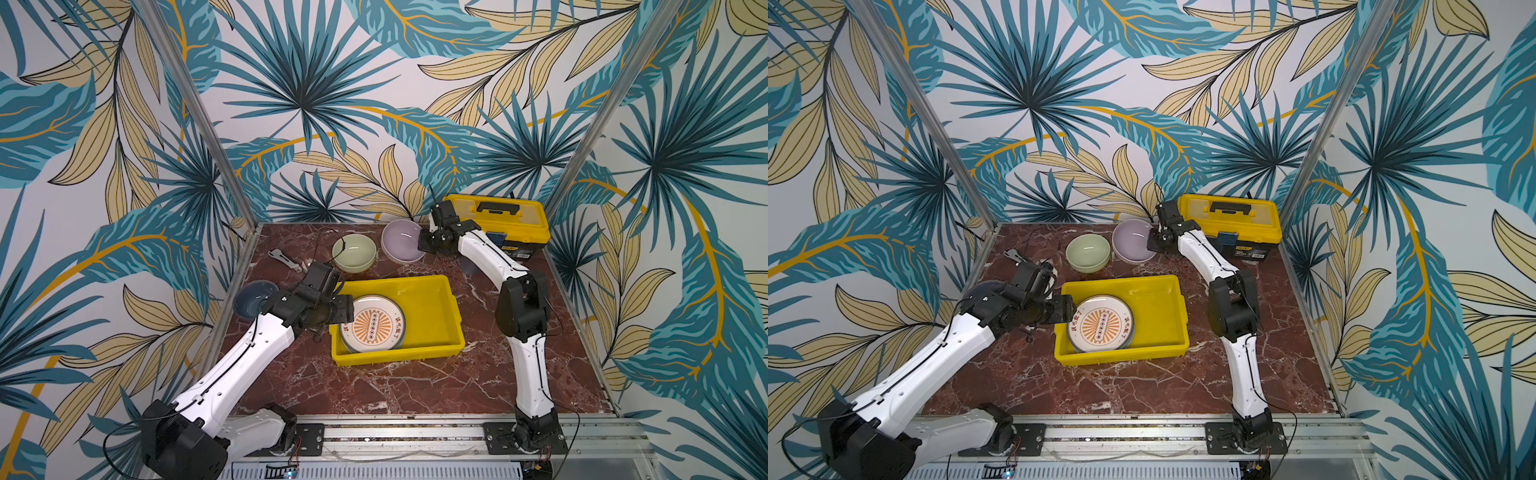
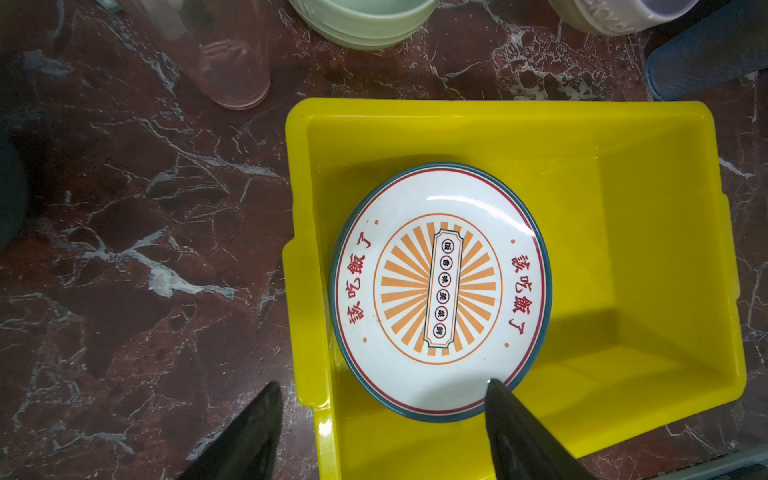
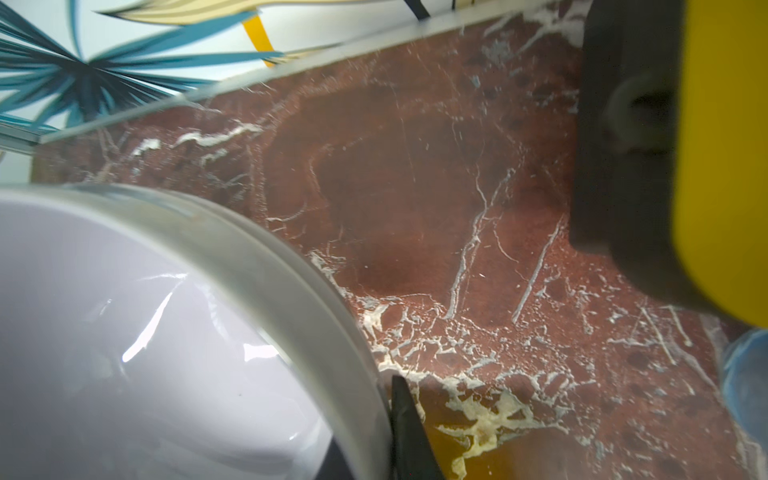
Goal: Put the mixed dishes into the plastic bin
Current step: 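Grip the lavender bowl rim with the right gripper and lift it, then carry the lavender bowl into the bin onto the sunburst plate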
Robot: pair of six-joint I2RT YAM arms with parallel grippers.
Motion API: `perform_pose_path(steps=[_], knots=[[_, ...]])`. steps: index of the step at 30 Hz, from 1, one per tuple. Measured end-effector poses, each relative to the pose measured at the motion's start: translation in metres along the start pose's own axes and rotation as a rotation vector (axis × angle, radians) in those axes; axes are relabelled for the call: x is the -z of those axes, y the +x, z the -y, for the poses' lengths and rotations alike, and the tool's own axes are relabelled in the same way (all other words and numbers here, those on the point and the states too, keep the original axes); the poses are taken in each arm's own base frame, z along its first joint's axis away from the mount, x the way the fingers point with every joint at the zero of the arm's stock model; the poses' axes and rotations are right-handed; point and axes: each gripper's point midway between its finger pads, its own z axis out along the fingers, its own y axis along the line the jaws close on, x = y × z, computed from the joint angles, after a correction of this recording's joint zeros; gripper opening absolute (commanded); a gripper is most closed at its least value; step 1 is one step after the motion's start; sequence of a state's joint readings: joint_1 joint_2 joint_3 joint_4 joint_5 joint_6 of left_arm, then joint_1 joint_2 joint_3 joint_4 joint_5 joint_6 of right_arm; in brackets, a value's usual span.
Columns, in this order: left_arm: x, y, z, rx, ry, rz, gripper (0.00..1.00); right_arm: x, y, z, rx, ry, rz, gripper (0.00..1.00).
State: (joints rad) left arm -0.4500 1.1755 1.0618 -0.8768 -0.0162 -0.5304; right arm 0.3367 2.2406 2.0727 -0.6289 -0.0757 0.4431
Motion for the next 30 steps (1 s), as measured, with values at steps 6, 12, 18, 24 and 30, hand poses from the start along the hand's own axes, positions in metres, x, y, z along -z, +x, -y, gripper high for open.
perform_pose_path(steps=[6, 12, 18, 24, 30], knots=[[0.0, -0.004, -0.006, 0.009, -0.03, 0.02, 0.77, 0.042, -0.012, -0.017, 0.057, -0.025, 0.039, 0.0], [0.0, -0.01, -0.016, 0.026, -0.071, 0.044, 0.77, 0.084, 0.004, -0.03, 0.163, -0.002, 0.001, 0.0], [-0.003, -0.012, -0.029, 0.062, -0.106, 0.052, 0.77, 0.103, 0.039, -0.044, 0.273, 0.014, -0.098, 0.0], [-0.009, -0.01, -0.05, 0.12, -0.144, 0.04, 0.77, 0.108, 0.073, -0.059, 0.349, 0.016, -0.191, 0.0], [-0.01, -0.004, -0.067, 0.164, -0.167, 0.033, 0.77, 0.112, 0.099, -0.074, 0.395, 0.007, -0.249, 0.0]])
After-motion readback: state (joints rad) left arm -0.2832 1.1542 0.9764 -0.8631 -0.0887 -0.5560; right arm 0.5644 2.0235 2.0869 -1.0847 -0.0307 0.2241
